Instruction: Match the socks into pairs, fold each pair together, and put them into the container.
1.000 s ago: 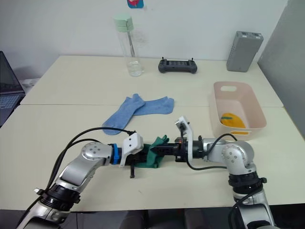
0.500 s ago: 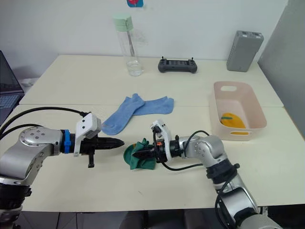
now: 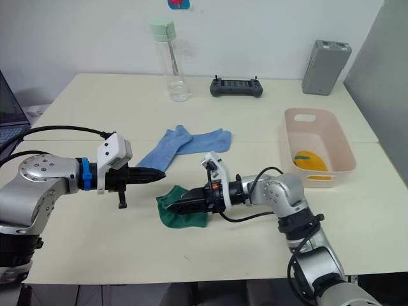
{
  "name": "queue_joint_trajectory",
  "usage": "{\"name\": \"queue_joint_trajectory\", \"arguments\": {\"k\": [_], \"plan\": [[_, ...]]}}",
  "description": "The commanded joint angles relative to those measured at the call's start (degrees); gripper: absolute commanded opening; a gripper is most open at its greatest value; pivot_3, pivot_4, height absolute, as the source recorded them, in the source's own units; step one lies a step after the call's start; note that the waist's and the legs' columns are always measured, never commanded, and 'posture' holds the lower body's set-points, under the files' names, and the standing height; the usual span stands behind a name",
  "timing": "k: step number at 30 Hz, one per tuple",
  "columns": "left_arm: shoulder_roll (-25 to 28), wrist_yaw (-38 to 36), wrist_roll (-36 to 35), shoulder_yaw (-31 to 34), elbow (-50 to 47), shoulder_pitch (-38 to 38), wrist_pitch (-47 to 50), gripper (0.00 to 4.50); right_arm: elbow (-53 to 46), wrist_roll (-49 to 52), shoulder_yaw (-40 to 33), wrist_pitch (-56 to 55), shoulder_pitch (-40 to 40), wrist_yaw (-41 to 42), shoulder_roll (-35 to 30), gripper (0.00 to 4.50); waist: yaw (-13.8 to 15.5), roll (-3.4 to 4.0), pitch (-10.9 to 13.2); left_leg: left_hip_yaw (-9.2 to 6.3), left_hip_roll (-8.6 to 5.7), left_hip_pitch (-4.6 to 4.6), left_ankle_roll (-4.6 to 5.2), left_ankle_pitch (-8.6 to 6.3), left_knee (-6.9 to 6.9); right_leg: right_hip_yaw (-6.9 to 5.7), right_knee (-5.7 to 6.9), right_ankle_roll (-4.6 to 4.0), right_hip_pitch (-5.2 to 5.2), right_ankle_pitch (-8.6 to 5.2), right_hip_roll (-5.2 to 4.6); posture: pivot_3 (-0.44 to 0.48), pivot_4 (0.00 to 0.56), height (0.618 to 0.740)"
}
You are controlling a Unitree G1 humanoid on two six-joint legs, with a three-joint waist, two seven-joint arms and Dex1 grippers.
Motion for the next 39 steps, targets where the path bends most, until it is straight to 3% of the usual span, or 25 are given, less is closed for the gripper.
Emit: {"name": "queue_joint_trajectory", "arguments": {"k": [1,6,10,13,23,27,33,36,39], "plan": [[-1.6,0.1,-2.7,-1.2,-5.4,-0.1,1.7,0.0,-3.7,2.0,-4.1,1.2,0.5,-0.5,-2.5,4.07,0.1,0.0,0.0,0.0,-0.01,-0.01,0.0,0.0,0.0,0.0,-0.01,0.0,0.0,0.0,-0.01,0.0,0.15,0.74],[-0.9,-0.3,0.9,-5.5,-8.8,6.3,-1.1,0.0,-4.1,-0.4,-5.7,1.6,4.1,-4.3,-5.3,4.07,-0.2,-0.01,0.0,-0.01,0.0,0.01,0.0,0.0,-0.03,0.01,-0.01,-0.02,0.01,-0.01,0.0,0.0,0.15,0.74],[1.1,0.1,9.4,-9.0,-4.8,10.5,-12.3,0.0,-5.0,-1.4,-5.2,2.7,6.9,-7.0,-6.3,4.07,-0.4,0.0,0.0,0.02,0.0,0.03,0.01,0.0,-0.12,0.05,0.02,-0.06,-0.06,-0.02,0.0,0.0,0.15,0.74],[0.3,1.0,11.4,-9.7,-2.2,11.3,-14.9,0.0,-5.0,-1.7,-5.1,4.5,8.2,-9.1,-5.2,4.07,-0.3,-0.01,0.0,0.02,0.0,0.03,0.01,0.01,-0.11,0.06,0.02,-0.06,-0.08,-0.03,0.0,0.0,0.15,0.74],[0.1,0.7,10.9,-8.4,-0.1,13.6,-15.7,0.0,2.5,-2.2,-6.1,6.9,6.8,-13.0,2.9,4.07,-0.5,-0.02,0.0,0.07,0.03,0.06,0.01,0.0,-0.13,0.08,0.03,-0.06,-0.08,-0.03,0.01,0.0,0.15,0.74],[-0.1,1.0,10.8,-7.8,0.0,13.7,-15.5,0.0,7.1,-2.9,-4.1,6.1,5.2,-13.3,8.5,4.07,-0.7,-0.01,0.0,0.06,0.08,0.1,0.01,0.0,-0.14,0.07,0.06,-0.06,-0.08,-0.03,0.07,0.0,0.15,0.74],[-0.1,1.6,9.9,-6.6,-0.7,14.1,-14.7,0.0,11.5,-6.1,-0.3,1.7,3.7,-11.8,11.4,4.07,-0.6,-0.02,0.0,0.05,0.09,0.1,0.01,0.0,-0.19,0.07,0.04,-0.09,-0.08,-0.05,0.09,0.0,0.15,0.74],[0.1,1.8,9.2,-6.0,-1.3,14.4,-14.2,0.0,12.8,-7.0,0.0,-0.5,2.9,-11.2,12.3,3.48,-0.8,-0.01,0.0,0.04,0.12,0.12,0.01,0.0,-0.2,0.05,0.08,-0.09,-0.1,-0.04,0.12,0.0,0.15,0.74],[0.0,2.0,8.9,-5.4,-1.7,14.7,-13.7,0.0,13.2,-7.8,0.7,-1.6,2.5,-10.2,12.1,2.45,-0.6,-0.01,0.0,0.04,0.12,0.11,0.01,0.0,-0.2,0.06,0.1,-0.09,-0.12,-0.05,0.13,0.0,0.15,0.74]]}}
